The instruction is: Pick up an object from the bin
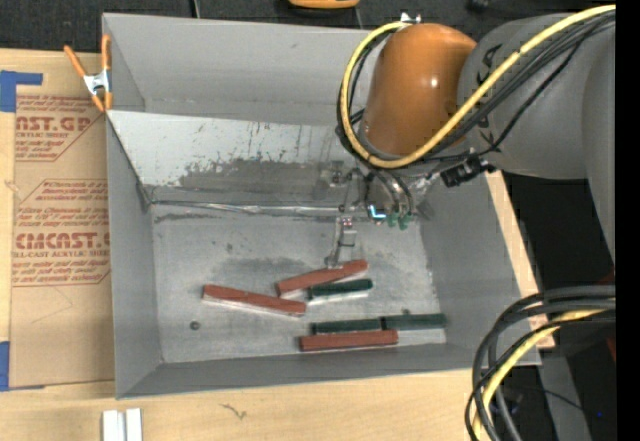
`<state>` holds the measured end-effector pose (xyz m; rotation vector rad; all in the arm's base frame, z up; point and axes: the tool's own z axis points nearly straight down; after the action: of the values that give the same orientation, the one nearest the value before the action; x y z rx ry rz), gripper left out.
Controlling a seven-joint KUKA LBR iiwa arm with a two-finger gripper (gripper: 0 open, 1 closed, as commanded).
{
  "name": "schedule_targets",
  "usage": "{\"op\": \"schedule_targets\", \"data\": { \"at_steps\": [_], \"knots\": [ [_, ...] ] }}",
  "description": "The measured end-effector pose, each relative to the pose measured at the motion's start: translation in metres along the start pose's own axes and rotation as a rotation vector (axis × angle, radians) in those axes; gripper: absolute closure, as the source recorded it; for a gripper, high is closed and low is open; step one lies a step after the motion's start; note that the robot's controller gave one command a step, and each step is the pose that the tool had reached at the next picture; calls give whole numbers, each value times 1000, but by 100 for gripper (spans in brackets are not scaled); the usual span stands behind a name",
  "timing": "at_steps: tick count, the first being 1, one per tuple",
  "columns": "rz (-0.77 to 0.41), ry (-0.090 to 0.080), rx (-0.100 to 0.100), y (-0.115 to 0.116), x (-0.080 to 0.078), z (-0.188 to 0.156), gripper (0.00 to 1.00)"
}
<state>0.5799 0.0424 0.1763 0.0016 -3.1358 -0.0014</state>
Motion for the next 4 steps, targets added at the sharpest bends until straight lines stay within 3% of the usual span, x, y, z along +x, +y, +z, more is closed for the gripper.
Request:
{"op": "schedule_targets", "data": {
  "at_steps": [1, 2, 3, 4],
  "knots": [
    [1, -8, 0, 0, -2, -5, 0],
    [-92, -10, 1, 50, 4, 36, 0],
    [-185, -11, -3, 117, 29, 15, 0],
    [-235, -2, 1, 103, 83, 72, 0]
  ]
}}
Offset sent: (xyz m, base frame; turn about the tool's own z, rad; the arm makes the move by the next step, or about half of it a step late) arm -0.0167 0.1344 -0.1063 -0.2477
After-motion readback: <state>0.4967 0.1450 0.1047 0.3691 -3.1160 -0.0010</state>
